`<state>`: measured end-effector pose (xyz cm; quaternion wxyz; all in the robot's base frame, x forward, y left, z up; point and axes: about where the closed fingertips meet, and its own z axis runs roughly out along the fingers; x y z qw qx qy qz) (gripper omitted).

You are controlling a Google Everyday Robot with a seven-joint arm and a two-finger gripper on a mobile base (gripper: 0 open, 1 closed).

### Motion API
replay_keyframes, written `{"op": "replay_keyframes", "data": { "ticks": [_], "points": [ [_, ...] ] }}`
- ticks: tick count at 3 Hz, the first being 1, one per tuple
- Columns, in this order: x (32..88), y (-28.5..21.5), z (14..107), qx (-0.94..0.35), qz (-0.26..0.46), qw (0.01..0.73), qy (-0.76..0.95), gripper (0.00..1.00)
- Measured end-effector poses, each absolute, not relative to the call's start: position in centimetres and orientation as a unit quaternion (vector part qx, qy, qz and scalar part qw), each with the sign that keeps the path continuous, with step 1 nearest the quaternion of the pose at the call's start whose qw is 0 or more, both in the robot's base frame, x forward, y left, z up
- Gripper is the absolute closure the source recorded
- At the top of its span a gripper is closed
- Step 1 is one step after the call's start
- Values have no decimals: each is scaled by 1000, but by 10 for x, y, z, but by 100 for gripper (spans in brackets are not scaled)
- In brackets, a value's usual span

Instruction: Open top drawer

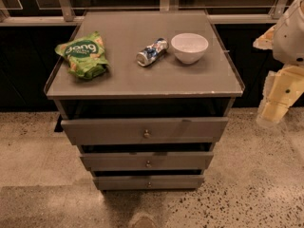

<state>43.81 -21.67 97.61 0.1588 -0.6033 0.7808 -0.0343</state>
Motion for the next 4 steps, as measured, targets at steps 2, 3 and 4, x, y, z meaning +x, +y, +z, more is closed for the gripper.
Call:
{"op": "replay_keyframes", "data": {
  "ticks": [2, 3, 4],
  "points": [
    [438, -220, 958, -589, -18, 186, 786, 0],
    [429, -223, 899, -565, 34, 225, 793, 0],
    [438, -225, 897, -551, 24, 253, 795, 0]
  ]
}}
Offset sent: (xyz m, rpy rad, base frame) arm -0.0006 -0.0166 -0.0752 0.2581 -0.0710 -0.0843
